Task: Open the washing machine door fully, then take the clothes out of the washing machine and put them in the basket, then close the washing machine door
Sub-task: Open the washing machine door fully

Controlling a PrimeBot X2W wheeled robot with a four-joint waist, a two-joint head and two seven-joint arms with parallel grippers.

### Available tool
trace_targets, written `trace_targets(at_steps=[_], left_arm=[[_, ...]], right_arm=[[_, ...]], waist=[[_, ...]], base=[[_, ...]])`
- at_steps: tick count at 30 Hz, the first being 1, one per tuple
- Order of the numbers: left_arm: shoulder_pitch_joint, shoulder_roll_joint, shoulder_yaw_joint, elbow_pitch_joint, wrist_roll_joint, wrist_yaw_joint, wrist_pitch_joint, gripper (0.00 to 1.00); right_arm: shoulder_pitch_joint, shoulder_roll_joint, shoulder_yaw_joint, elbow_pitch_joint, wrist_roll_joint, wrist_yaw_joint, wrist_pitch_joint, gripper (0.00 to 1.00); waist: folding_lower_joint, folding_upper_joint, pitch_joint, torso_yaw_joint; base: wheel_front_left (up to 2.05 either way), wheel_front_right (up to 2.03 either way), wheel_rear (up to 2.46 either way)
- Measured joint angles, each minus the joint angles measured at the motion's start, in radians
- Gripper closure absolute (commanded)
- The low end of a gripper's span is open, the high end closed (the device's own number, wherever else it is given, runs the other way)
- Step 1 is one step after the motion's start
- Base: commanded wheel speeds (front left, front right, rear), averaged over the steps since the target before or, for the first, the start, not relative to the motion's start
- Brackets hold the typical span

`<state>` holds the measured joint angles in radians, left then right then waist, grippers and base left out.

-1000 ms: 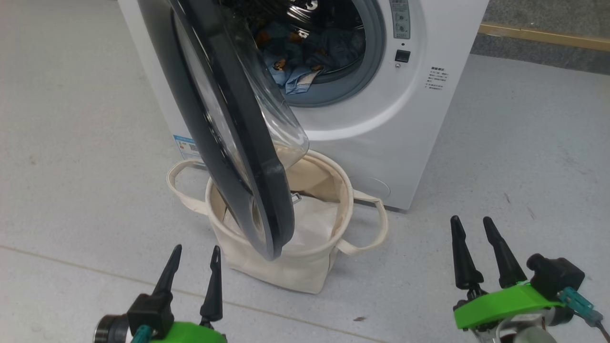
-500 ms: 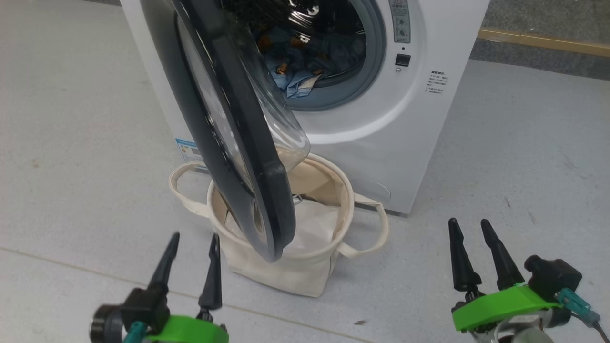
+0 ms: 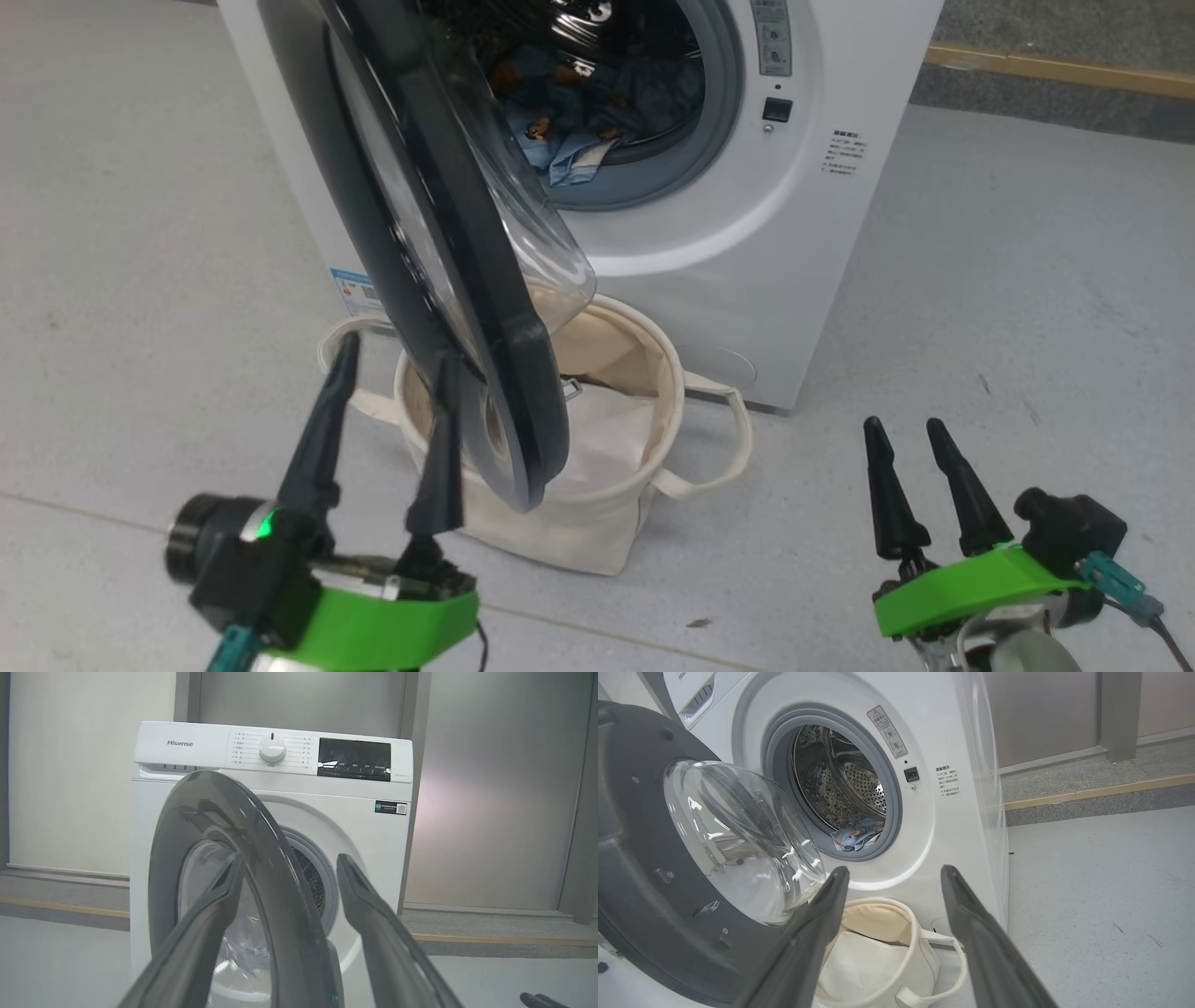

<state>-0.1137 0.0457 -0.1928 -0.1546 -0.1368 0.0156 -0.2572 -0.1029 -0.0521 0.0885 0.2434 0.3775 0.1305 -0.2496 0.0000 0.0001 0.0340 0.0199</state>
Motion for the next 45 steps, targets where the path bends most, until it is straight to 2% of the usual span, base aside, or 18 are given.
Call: trace_targets(at_steps=[2, 3, 4, 7, 10, 15, 18, 27, 32, 45], left_arm=[[-0.02, 0.0, -0.031, -0.008, 0.003, -0.007, 0.0, 0.0], [-0.032, 0.0, -0.05, -0.008, 0.003, -0.008, 0.0, 0.08], [-0.044, 0.0, -0.07, -0.008, 0.002, -0.011, 0.0, 1.0], [-0.083, 0.0, -0.143, 0.025, -0.005, -0.045, 0.0, 1.0], [-0.13, 0.0, -0.202, 0.053, -0.007, -0.045, 0.0, 1.0], [-0.221, 0.0, -0.282, 0.084, -0.016, -0.003, 0.0, 1.0], [-0.249, -0.001, -0.318, 0.152, -0.028, 0.022, 0.0, 1.0], [-0.289, -0.001, -0.354, 0.331, -0.028, 0.119, -0.001, 1.0], [-0.3, -0.001, -0.353, 0.356, -0.03, 0.165, -0.001, 1.0], [-0.293, -0.001, -0.355, 0.399, -0.038, 0.21, -0.001, 1.0]], right_arm=[[-0.007, 0.0, 0.001, 0.0, 0.004, 0.0, 0.0, 0.0], [-0.009, 0.0, 0.003, 0.0, 0.007, 0.0, 0.0, 0.0], [-0.012, 0.0, 0.007, 0.0, 0.011, 0.0, 0.0, 0.0], [-0.021, 0.0, 0.022, 0.0, 0.02, 0.0, 0.0, 0.0], [-0.033, 0.0, 0.023, -0.001, 0.033, 0.0, 0.0, 0.0], [-0.075, 0.0, 0.02, -0.011, 0.056, 0.0, 0.0, 0.0], [-0.083, 0.0, 0.017, -0.011, 0.065, 0.0, 0.0, 0.0], [-0.102, 0.0, 0.016, -0.018, 0.082, 0.0, 0.0, 0.0], [-0.102, 0.0, 0.012, -0.018, 0.082, 0.0, 0.0, 0.0], [-0.102, 0.0, 0.018, -0.018, 0.08, 0.0, 0.0, 0.0]], waist=[[0.0, 0.0, 0.006, -0.006], [0.0, 0.0, 0.01, -0.01], [0.0, 0.0, 0.014, -0.013], [0.0, 0.0, 0.032, -0.025], [0.0, 0.0, 0.059, -0.038], [0.0, 0.0, 0.109, -0.069], [0.0, 0.0, 0.135, -0.089], [0.0, 0.0, 0.179, -0.134], [0.0001, 0.0, 0.184, -0.127], [0.0, 0.0, 0.178, -0.062]], base=[[0.0, 0.0, 0.0], [0.0, 0.0, 0.0], [0.0, 0.0, 0.0], [0.0, 0.0, 0.0], [0.0, 0.0, 0.0], [0.0, 0.0, 0.0], [0.0, 0.0, 0.0], [0.0, 0.0, 0.0], [0.0, 0.0, 0.0], [0.0, 0.0, 0.0]])
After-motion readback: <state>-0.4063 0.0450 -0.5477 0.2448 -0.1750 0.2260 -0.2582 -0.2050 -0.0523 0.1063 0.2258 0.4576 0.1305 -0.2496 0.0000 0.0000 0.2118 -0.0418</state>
